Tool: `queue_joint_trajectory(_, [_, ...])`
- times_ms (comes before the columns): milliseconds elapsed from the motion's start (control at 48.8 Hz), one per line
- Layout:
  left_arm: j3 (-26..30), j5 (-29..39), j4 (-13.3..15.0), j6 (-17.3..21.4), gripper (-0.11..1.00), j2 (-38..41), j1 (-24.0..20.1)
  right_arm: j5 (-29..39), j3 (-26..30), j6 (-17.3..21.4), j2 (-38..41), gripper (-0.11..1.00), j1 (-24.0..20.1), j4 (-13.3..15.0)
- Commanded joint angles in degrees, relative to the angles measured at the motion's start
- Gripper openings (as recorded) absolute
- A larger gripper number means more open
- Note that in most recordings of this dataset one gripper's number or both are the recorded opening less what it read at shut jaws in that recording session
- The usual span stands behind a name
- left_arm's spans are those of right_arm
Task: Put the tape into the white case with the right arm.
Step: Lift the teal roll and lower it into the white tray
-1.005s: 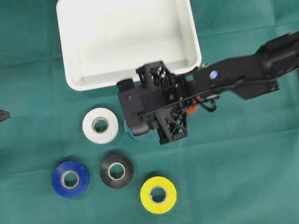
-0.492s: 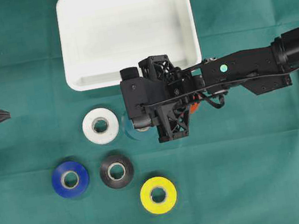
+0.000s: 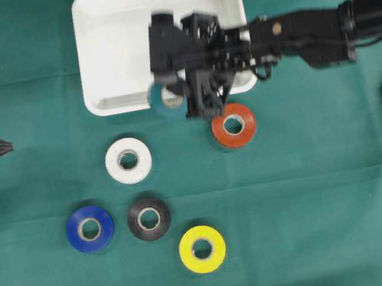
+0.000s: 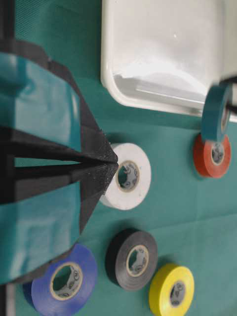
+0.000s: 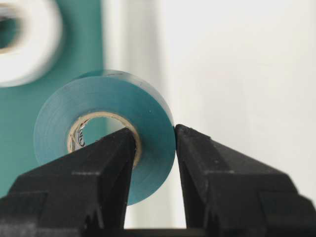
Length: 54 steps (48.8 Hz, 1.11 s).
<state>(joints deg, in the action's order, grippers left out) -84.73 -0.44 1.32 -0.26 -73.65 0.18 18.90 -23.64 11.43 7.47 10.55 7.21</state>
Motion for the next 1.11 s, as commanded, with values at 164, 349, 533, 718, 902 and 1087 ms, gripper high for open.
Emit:
queue_joint_trajectory(164, [0.53,-0.26,0.00,0.00,0.00,0.35,0.09,-1.76,0.53,-0.26,-0.79,0.00,4.04,0.09])
queue_joint_trajectory(349, [0.62,-0.26,0.00,0.00,0.00,0.35,0.09,-1.85,0.79,-0.09,1.05,0.00,4.57,0.09])
queue_joint_trajectory(533, [0.62,-0.26,0.00,0.00,0.00,0.35,0.09,-1.05,0.62,0.18,1.41,0.00,4.75,0.09])
queue_joint_trajectory(718, [0.62,-0.26,0.00,0.09,0.00,0.35,0.09,-1.05,0.53,0.26,1.76,0.00,4.75,0.09])
queue_joint_trajectory(902, [0.62,-0.35,0.00,0.09,0.00,0.35,0.09,-1.58,0.70,0.26,2.29,0.00,4.83,0.09])
queue_joint_trajectory(1087, [0.62,-0.26,0.00,0.09,0.00,0.35,0.09,-2.64,0.44,0.18,2.29,0.04,4.83,0.09])
